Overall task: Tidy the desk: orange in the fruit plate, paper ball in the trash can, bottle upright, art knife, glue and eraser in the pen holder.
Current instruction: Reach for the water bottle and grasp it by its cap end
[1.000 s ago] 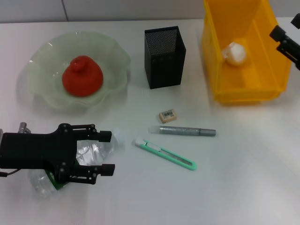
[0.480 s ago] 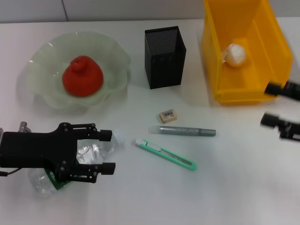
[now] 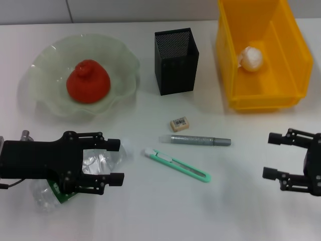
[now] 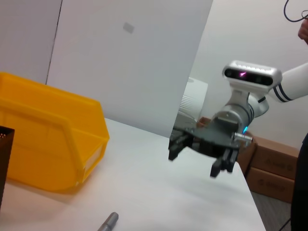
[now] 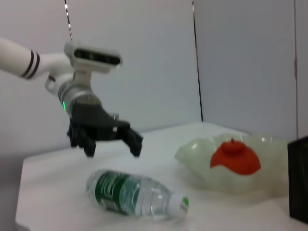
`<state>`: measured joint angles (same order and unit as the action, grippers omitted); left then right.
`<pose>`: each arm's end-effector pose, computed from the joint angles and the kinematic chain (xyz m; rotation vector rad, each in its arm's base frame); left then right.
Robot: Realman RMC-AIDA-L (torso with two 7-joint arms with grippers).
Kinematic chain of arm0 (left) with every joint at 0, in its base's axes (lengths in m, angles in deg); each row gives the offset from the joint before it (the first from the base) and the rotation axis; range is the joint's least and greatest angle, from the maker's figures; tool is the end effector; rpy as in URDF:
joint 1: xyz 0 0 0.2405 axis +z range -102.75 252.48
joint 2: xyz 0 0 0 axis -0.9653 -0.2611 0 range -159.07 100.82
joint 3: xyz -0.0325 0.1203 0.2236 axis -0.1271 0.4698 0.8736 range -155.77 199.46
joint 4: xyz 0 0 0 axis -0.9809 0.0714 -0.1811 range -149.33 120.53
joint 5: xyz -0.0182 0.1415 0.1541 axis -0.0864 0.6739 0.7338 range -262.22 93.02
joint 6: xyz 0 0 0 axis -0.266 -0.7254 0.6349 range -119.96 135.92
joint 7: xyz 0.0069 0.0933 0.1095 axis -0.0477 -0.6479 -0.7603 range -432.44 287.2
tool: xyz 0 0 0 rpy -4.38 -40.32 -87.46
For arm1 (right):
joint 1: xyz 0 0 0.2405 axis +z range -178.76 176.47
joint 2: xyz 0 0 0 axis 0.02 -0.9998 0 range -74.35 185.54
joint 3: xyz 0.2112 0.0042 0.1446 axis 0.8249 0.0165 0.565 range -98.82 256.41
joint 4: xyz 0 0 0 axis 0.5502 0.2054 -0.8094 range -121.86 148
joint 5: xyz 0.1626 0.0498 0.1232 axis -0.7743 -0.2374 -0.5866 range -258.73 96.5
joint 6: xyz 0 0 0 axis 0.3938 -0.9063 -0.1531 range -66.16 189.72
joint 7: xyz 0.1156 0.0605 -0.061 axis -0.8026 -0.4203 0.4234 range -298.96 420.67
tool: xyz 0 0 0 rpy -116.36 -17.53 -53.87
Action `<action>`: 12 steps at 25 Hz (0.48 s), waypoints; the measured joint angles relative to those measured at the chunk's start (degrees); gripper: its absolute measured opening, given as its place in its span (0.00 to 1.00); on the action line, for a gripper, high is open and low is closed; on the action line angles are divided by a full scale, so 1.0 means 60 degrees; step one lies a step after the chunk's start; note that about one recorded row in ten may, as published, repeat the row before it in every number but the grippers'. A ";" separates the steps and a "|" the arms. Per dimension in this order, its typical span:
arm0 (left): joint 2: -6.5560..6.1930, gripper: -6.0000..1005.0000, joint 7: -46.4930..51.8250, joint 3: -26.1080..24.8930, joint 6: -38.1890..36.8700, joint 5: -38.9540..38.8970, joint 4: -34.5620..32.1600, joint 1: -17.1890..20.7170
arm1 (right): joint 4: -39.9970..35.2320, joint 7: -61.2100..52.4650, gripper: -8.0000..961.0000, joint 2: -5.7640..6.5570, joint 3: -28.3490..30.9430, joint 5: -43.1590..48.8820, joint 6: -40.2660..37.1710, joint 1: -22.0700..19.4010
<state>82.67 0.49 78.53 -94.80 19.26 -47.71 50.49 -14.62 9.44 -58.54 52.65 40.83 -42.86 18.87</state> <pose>-0.2775 0.2719 0.0131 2.9843 0.4972 0.7800 0.3273 0.2393 0.0239 -2.7153 0.3504 0.8035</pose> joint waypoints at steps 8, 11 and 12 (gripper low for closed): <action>-0.0033 0.78 0.0106 0.0000 0.0040 0.0030 -0.0001 -0.0076 | 0.0342 0.0312 0.80 -0.0071 -0.0009 0.0335 0.0451 -0.0024; -0.0047 0.78 0.0104 0.0000 0.0058 0.0034 -0.0001 -0.0081 | 0.0354 0.0317 0.80 -0.0074 -0.0009 0.0341 0.0451 -0.0014; -0.0049 0.78 0.0101 0.0000 0.0064 0.0035 0.0000 -0.0082 | 0.0369 0.0317 0.80 -0.0075 -0.0009 0.0343 0.0452 -0.0001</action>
<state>82.37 1.10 78.53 -94.41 19.47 -47.71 50.00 -12.41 11.34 -58.99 52.60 42.89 -40.15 18.86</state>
